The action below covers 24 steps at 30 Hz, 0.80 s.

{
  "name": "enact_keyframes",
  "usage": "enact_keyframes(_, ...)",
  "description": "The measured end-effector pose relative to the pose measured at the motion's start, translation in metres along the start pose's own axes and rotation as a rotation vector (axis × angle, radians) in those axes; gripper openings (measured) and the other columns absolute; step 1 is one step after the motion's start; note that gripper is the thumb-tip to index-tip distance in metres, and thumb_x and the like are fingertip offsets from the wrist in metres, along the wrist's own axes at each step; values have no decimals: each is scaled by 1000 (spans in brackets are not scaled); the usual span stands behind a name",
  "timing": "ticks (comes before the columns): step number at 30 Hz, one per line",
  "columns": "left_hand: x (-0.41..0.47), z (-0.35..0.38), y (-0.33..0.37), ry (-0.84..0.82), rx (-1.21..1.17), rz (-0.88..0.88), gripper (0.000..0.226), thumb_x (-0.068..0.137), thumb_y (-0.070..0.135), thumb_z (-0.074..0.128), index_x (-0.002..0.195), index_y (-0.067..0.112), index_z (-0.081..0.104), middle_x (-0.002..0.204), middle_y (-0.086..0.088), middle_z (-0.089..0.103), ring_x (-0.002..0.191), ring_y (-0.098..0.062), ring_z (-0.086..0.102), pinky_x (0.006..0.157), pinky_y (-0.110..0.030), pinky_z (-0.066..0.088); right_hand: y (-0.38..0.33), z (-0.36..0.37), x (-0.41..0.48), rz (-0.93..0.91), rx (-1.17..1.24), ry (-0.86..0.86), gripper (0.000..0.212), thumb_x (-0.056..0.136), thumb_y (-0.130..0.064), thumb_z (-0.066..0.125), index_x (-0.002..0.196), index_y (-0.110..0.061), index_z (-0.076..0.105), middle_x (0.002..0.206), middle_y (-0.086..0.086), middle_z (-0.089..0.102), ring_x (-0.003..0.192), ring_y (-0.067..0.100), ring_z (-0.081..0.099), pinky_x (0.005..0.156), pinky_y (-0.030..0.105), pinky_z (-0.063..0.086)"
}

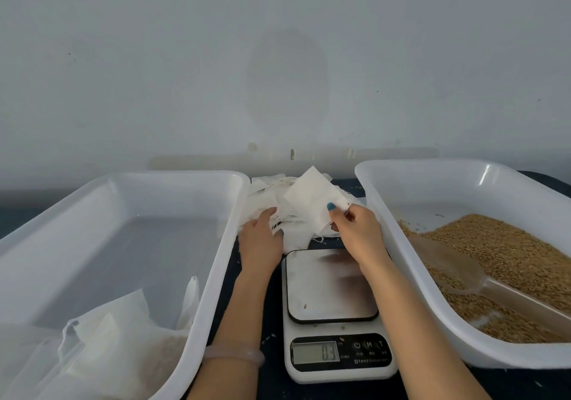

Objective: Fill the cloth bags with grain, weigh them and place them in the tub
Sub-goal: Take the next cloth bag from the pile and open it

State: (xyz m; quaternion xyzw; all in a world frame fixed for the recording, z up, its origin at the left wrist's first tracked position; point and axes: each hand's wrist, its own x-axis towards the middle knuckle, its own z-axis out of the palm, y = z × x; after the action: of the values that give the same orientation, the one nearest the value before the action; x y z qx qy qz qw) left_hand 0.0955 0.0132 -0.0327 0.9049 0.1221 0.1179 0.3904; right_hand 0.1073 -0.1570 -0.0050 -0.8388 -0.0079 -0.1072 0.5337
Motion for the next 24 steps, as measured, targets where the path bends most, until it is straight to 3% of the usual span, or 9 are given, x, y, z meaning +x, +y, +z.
enact_keyframes(3,-6,3,4,111,90,87,43,100,17,53,142,23,48,151,-15,36,144,-27,25,115,-30,22,0,-1,0,6,9,-5,40,96,-44,58,85,-6,65,87,14,71,88,31,69,79,42,53)
enact_keyframes(6,-10,-1,21,257,-232,329,30,96,6,58,123,16,61,133,-5,54,127,-16,46,99,-10,34,-1,-2,0,7,26,28,39,93,-46,61,66,-17,56,78,7,70,83,26,69,66,31,47)
enact_keyframes(8,-14,-7,33,306,-313,479,25,89,6,67,112,17,65,118,1,59,107,-10,56,89,-14,44,-4,-3,-2,-2,47,47,41,91,-47,64,61,-21,52,71,3,68,79,24,69,61,28,43)
enact_keyframes(11,-20,-11,43,147,-332,586,28,83,18,74,108,25,66,112,11,62,103,-5,58,87,-13,44,-7,-3,-3,-14,74,20,43,90,-43,68,58,-22,49,62,1,62,73,27,67,62,32,44)
enact_keyframes(15,-24,-12,44,4,-400,556,31,82,13,72,110,23,65,106,14,67,97,-6,63,85,-20,52,-7,-2,-5,-45,14,-46,44,91,-32,66,53,-23,45,45,-12,49,60,20,50,59,32,40)
enact_keyframes(19,-23,-17,41,-36,-393,541,35,82,10,72,113,24,63,105,14,66,92,-7,65,81,-20,54,-11,-1,-6,-61,33,-41,45,90,-44,66,56,-22,45,52,-7,49,63,22,59,62,34,45)
enact_keyframes(24,-25,-18,41,-73,-211,573,46,80,14,73,119,30,56,104,16,60,86,-2,64,73,-17,55,-13,1,-8,-110,-46,-57,44,90,-45,66,57,-23,46,50,-9,46,50,7,46,52,14,34)
